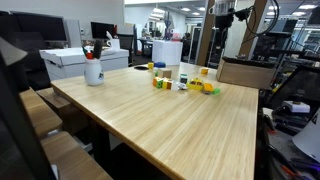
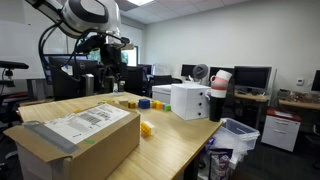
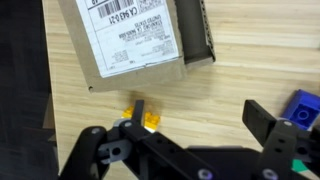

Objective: Move the box forward then turn it over

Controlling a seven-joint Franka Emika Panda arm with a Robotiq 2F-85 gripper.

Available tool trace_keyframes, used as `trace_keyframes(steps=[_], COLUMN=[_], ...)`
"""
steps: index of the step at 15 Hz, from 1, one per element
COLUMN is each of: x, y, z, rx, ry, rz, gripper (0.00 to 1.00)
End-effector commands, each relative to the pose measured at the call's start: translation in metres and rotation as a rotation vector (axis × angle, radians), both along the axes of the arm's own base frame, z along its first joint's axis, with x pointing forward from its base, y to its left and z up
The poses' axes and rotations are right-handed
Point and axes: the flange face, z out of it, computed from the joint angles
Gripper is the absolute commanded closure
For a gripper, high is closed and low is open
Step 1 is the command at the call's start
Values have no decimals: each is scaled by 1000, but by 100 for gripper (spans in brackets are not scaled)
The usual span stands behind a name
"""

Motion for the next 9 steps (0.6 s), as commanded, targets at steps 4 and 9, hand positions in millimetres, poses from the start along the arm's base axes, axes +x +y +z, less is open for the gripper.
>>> trace_keyframes(steps=[4,9], x=[-40,-29], y=[-5,-8], z=[17,16], rx=[185,132], ry=[-23,-13], rz=[274,197], gripper=[0,0])
